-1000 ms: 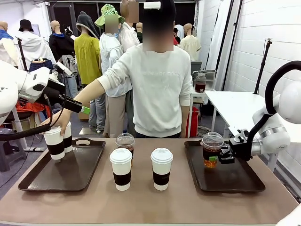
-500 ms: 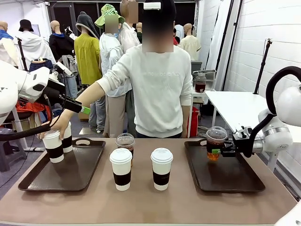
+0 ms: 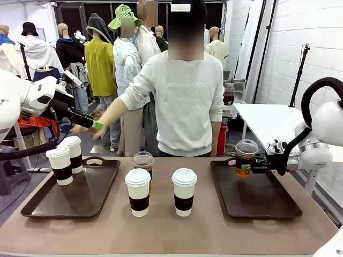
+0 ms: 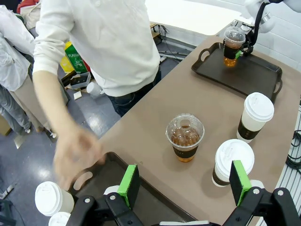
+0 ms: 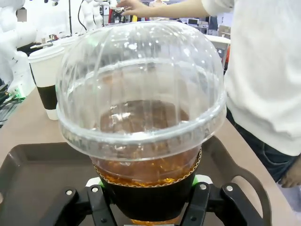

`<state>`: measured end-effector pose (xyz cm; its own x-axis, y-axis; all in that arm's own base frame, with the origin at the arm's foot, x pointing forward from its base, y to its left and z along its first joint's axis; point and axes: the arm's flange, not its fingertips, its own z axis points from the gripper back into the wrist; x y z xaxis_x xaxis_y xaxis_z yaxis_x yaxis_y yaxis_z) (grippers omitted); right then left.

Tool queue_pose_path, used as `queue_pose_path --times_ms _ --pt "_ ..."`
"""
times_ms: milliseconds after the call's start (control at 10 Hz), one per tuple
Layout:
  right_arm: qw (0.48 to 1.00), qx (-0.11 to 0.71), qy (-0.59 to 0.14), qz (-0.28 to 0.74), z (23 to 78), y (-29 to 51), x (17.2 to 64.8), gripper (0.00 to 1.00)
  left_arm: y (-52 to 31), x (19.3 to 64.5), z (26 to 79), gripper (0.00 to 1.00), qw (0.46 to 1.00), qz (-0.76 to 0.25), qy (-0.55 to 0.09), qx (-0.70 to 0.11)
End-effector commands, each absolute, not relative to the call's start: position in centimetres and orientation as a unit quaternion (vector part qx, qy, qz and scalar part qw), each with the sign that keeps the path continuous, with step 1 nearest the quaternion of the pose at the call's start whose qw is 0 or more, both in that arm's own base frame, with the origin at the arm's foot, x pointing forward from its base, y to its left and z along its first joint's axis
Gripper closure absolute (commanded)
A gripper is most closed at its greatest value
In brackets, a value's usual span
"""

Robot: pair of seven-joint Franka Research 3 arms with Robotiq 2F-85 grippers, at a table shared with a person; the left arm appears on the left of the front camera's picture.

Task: Distribute the coffee onto the tray.
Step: Pick up one iced Americano and place it on the right Handle tray.

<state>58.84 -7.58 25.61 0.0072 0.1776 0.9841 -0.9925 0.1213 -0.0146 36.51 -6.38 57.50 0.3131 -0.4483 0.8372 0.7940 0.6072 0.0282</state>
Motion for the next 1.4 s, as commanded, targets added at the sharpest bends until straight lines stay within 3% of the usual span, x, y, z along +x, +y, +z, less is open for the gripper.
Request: queue_pose_path --times_ms 0,800,1000,1300 --pt "0.573 0.424 -0.490 0.501 25.7 -7.2 59.9 0.41 -6.2 36.6 57.3 0.00 0.782 -0.397 -0.433 -0.207" --pt "0.590 0.438 -0.474 0.484 23.3 -6.5 60.1 0.38 -6.2 36.6 57.3 0.00 0.782 -0.397 -0.433 -0.207" --pt "0.595 0.441 -0.470 0.481 23.3 -6.6 59.9 0.00 -6.2 36.6 57.3 0.00 0.782 -0.397 -0.433 -0.207" --pt "0.596 0.447 -0.469 0.474 23.3 -7.2 58.7 0.00 -6.2 36.6 57.3 0.00 0.782 -0.397 -0.433 -0.207"
